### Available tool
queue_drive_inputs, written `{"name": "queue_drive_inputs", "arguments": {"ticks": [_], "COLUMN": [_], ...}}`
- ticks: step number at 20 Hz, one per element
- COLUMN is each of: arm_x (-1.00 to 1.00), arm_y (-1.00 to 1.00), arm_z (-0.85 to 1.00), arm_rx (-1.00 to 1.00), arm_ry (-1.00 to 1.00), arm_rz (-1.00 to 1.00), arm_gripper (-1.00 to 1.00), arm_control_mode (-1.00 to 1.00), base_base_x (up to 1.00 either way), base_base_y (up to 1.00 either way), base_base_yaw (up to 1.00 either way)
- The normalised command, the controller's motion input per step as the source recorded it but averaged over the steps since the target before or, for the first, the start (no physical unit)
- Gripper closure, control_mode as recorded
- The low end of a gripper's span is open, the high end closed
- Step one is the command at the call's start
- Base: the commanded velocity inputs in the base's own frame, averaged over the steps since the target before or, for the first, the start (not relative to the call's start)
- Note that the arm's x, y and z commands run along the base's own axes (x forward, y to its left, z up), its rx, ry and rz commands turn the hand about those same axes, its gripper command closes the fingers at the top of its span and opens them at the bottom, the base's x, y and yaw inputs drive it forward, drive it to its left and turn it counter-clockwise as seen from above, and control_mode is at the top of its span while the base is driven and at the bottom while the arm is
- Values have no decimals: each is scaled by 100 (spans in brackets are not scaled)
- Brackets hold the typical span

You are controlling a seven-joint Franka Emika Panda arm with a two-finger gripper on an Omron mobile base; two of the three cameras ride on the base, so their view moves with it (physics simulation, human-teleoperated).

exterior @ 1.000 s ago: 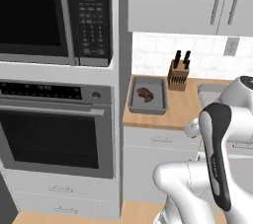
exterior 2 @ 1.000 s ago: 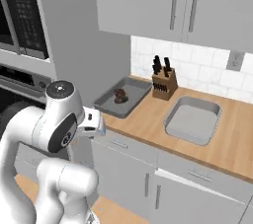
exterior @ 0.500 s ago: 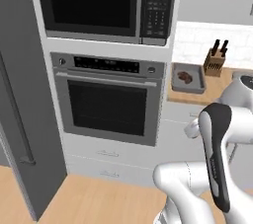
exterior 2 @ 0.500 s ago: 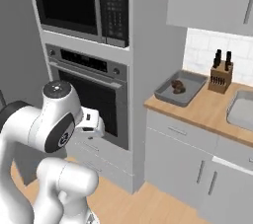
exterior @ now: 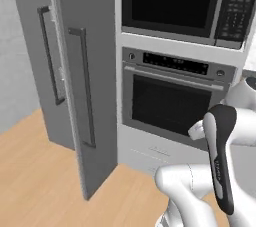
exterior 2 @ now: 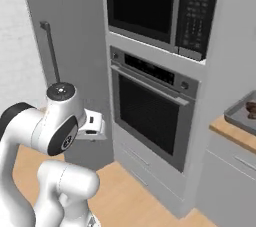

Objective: Place one tomato and one steak in each tupperware on the nearby counter, to pack two identical lunches.

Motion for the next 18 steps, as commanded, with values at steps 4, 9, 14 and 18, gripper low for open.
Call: {"name": "queue_drive_inputs", "arguments": {"ticks": [4, 9, 14, 18], "arm_x": [0, 0, 0, 0], "arm_y": [0, 0, 0, 0], "arm_z": [0, 0, 0, 0], "arm_rx": [0, 0, 0, 0], "arm_ry": [0, 0, 0, 0], "arm_rz": [0, 0, 0, 0], "arm_gripper": [-100, -100, -100, -100], "arm_control_mode": [100, 100, 100, 100], "base_base_x": [0, 3, 41, 95], "base_base_y": [100, 100, 100, 92], "base_base_yaw": [64, 60, 49, 31]}}
